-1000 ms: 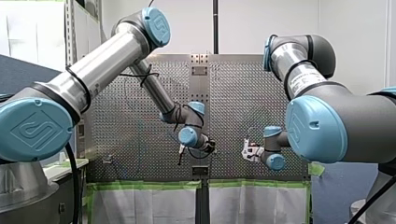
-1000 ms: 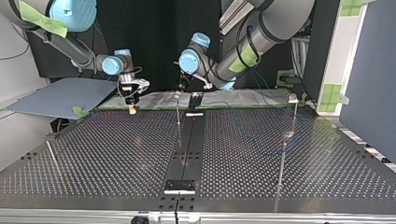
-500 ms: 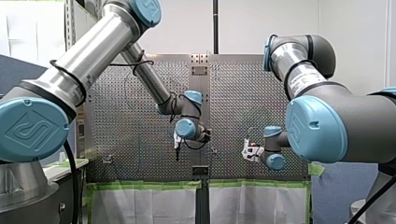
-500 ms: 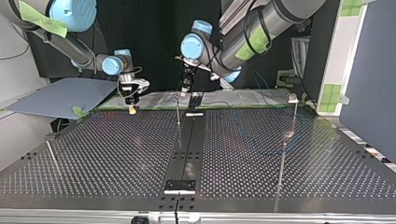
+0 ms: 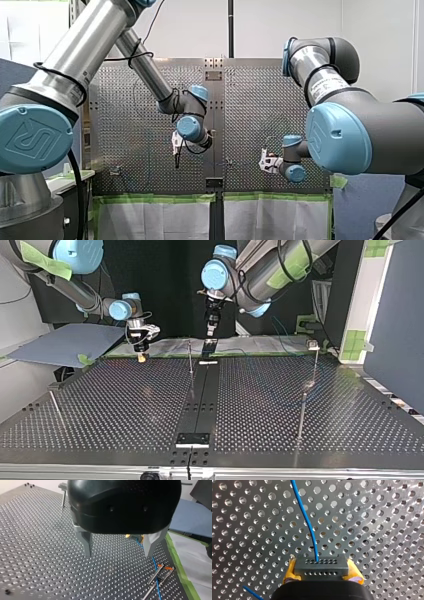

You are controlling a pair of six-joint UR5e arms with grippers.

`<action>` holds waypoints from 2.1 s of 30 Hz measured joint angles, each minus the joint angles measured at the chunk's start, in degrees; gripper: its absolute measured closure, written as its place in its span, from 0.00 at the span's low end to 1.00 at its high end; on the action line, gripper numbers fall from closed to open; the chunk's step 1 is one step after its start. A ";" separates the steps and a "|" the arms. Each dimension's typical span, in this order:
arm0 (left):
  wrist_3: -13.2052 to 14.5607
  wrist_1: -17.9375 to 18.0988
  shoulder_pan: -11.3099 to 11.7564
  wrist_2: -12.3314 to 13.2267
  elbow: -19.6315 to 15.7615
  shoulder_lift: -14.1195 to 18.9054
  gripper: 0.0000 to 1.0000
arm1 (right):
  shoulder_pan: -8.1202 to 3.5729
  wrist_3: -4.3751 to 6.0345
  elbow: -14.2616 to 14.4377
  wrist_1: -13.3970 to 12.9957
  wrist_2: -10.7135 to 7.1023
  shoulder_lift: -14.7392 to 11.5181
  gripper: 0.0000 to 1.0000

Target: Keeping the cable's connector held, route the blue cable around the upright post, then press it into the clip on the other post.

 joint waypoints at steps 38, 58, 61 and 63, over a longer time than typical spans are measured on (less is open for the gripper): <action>0.47 4.54 -0.09 -0.04 -20.77 22.43 0.00 | -0.30 -0.70 0.00 1.44 -0.22 0.01 1.00; 1.31 13.88 -0.35 0.39 -20.92 21.55 0.00 | 3.99 -1.25 -3.54 3.68 -0.97 0.29 1.00; 1.32 13.93 -0.36 0.37 -20.92 21.51 0.00 | 4.00 -1.23 -3.55 3.73 -0.97 0.29 1.00; 1.32 13.94 -0.37 0.37 -20.92 21.51 0.00 | 4.01 -1.23 -3.55 3.74 -0.97 0.30 1.00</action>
